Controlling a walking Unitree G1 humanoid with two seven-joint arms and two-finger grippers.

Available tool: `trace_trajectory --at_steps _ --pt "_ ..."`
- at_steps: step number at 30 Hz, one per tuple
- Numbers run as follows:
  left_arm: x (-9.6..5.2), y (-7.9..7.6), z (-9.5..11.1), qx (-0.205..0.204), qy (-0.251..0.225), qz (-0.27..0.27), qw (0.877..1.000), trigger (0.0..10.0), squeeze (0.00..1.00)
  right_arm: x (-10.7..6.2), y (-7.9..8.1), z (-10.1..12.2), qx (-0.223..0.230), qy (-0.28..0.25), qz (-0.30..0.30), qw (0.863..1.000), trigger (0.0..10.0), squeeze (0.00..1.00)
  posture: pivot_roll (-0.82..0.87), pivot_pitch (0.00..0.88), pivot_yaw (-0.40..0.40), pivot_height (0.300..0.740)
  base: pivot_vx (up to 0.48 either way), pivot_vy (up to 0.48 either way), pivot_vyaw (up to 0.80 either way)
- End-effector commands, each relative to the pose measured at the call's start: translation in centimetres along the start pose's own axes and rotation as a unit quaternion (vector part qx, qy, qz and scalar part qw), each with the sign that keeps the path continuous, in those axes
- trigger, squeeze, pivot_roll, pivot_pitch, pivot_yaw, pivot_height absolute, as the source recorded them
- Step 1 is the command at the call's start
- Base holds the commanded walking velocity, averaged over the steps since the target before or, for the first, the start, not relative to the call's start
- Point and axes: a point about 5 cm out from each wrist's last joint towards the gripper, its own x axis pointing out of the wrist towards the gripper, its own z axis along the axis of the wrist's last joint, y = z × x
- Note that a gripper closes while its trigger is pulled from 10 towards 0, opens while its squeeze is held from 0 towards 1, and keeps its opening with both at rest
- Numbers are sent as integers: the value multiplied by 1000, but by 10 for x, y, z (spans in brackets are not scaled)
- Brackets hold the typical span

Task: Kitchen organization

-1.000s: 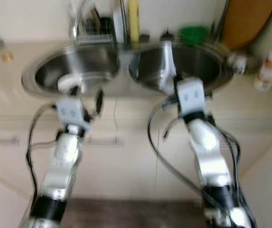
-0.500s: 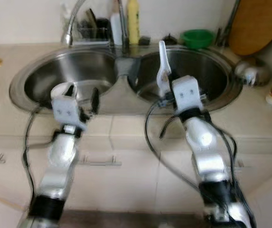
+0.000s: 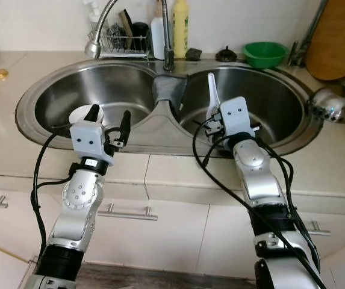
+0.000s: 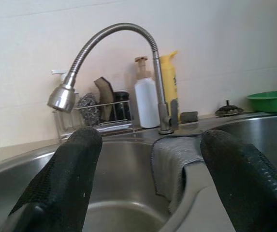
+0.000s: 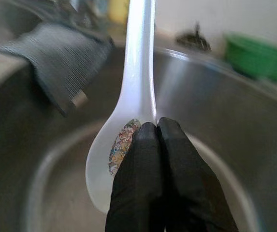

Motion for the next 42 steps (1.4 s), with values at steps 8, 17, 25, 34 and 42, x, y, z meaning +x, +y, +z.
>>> trace_trajectory --at_steps 8,17,25,34,42 --pt "1 2 2 4 -2 1 1000 10000 0 9 -19 -24 63 112 -22 991 10000 0 -64 0 11 740 0 0 0" --pt "0 -1 1 2 0 -2 1000 10000 0 7 -16 -32 75 115 -10 990 10000 1000 -67 0 14 740 0 0 0" --pt "0 -1 0 1 2 -3 1000 10000 0 6 -17 -28 64 91 -5 994 10000 1000 -70 0 13 740 0 0 0" --pt "-1 -1 -1 -4 6 -2 1000 10000 0 1 -27 8 99 -59 -56 992 10000 1000 -69 0 13 740 0 0 0" --pt "-2 -2 -1 -17 11 -6 1000 10000 0 -21 -16 31 94 -175 -70 978 10000 0 -74 0 16 740 0 195 0"
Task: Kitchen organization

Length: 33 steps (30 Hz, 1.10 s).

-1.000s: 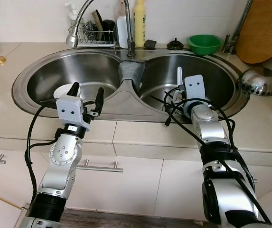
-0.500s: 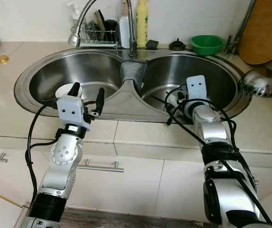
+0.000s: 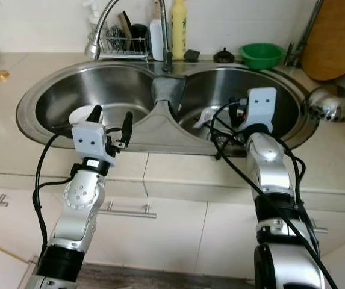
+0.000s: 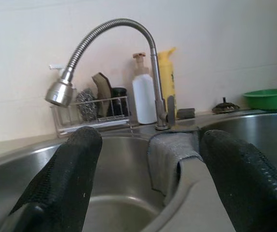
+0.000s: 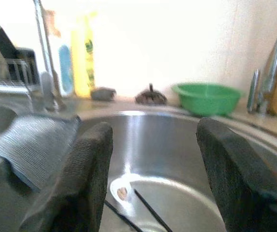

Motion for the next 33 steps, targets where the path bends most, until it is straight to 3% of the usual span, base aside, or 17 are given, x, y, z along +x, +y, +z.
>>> trace_trajectory --at_steps 1,15,28,33 --pt "0 1 2 -5 0 1 1000 10000 0 0 2 9 0 -25 4 1000 10000 0 -74 0 16 740 0 480 0" --pt "0 -1 3 -9 -3 -7 1000 10000 0 -22 26 27 -69 -109 48 990 10000 0 -81 0 17 740 0 480 0" --pt "0 -1 3 -9 -5 -11 1000 10000 0 -38 30 25 -81 -116 56 988 10000 0 -85 0 20 740 0 480 0" --pt "-1 -1 4 -5 -8 -9 1000 10000 0 -41 31 22 -70 -106 54 990 10000 0 -87 0 20 740 0 271 -727"
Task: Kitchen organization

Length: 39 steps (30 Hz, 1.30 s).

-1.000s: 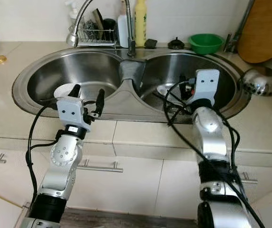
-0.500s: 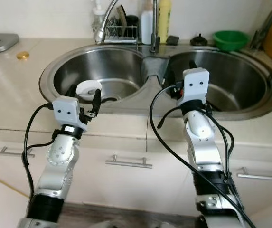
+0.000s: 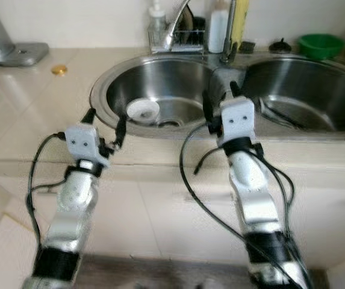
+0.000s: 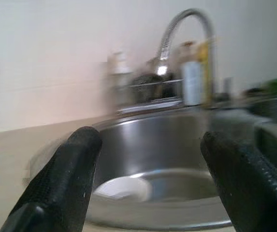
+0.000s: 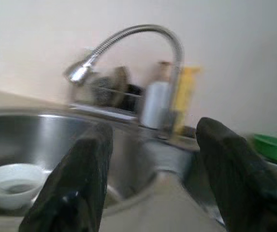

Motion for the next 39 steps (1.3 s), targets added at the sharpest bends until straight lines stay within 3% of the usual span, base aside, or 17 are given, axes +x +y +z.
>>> trace_trajectory --at_steps 1,14,22,39 --pt "1 6 5 13 -10 5 1000 10000 0 2 4 10 7 -21 1 1000 10000 0 -87 0 20 740 0 0 -800" --pt "1 4 5 21 -11 -1 1000 10000 0 -2 6 13 -4 -30 2 1000 10000 0 -88 0 20 740 0 0 -800" --pt "1 3 4 24 -11 -3 1000 10000 0 -4 7 14 -7 -35 5 999 10000 0 -91 0 21 740 0 -424 -800" --pt "-1 1 4 21 -16 -5 1000 10000 0 -6 4 14 -10 -42 -9 999 10000 0 -92 0 20 740 0 0 -800"
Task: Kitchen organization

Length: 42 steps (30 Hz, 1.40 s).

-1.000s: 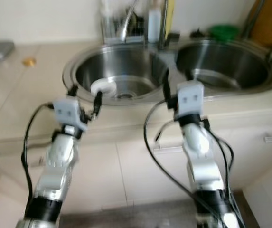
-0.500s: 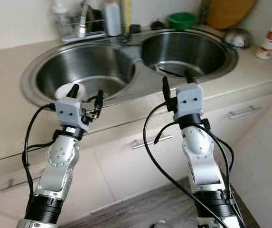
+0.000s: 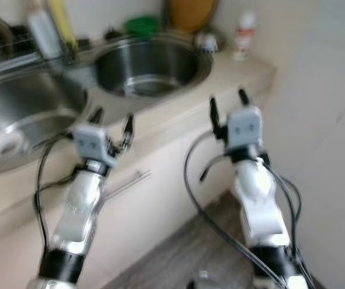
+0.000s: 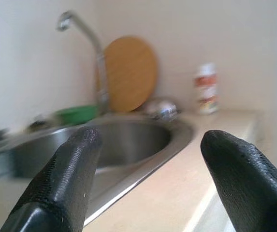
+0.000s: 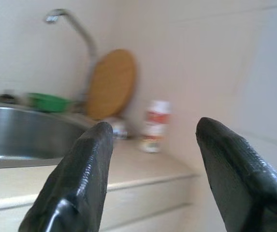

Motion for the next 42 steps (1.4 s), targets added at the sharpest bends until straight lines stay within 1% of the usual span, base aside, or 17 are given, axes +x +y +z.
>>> trace_trajectory --at_steps 1,4,20,37,42 --pt "-1 5 1 11 -2 5 1000 10000 0 1 4 4 5 -11 3 1000 10000 0 -92 0 20 740 0 0 -800" --pt "-1 5 0 11 -1 4 1000 10000 0 1 4 4 4 -11 1 1000 10000 0 -92 0 20 740 0 -101 -800" --pt "-1 4 0 9 0 5 1000 10000 0 1 0 3 1 -9 -10 1000 10000 0 -98 0 20 740 0 -480 -800" --pt "0 4 1 5 -4 5 1000 10000 0 2 -3 2 -1 -6 -18 1000 10000 0 -101 0 21 740 0 0 -800" --pt "-1 5 1 6 -3 5 1000 10000 0 1 -4 0 3 4 -25 1000 10000 0 -102 0 23 740 0 0 -800"
